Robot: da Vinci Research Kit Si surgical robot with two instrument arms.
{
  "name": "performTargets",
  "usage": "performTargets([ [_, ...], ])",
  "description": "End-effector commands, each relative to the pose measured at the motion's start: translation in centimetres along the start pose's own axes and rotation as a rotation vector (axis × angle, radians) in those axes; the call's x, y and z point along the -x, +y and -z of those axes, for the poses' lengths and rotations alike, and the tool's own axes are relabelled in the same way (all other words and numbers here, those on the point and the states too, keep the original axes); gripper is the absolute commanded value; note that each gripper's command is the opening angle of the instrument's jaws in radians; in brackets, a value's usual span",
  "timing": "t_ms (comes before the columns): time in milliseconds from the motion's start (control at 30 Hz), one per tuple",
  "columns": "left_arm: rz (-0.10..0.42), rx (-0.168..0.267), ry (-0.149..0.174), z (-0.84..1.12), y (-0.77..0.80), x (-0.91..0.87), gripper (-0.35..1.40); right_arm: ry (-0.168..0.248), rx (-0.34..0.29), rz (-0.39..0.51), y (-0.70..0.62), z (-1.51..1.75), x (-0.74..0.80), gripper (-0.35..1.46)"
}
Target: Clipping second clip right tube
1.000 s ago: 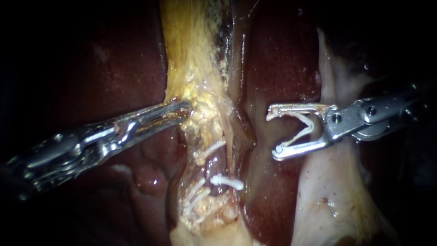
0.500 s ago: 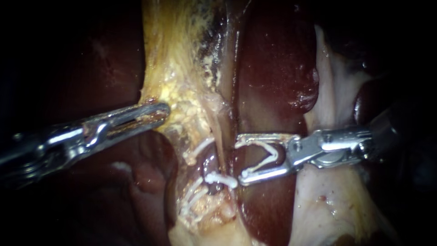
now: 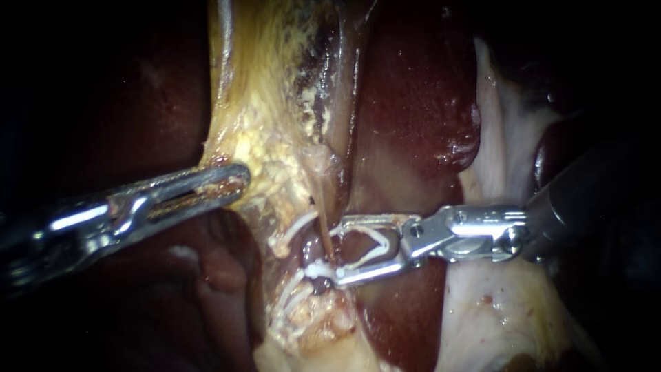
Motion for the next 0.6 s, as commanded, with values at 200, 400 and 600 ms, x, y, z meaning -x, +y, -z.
performTargets([
  [200,0.000,0.001,-0.001,0.00,-0.01,-0.01,-0.35,-0.003,-0.034,-0.072,0.00,-0.14,-0.02,0.57],
  [400,0.000,0.002,-0.002,0.00,-0.03,-0.02,-0.35,-0.007,-0.060,-0.124,0.01,-0.22,-0.04,0.53],
  [600,0.000,0.002,-0.002,0.00,-0.03,-0.02,-0.35,-0.007,-0.059,-0.146,0.02,-0.26,-0.02,0.52],
])
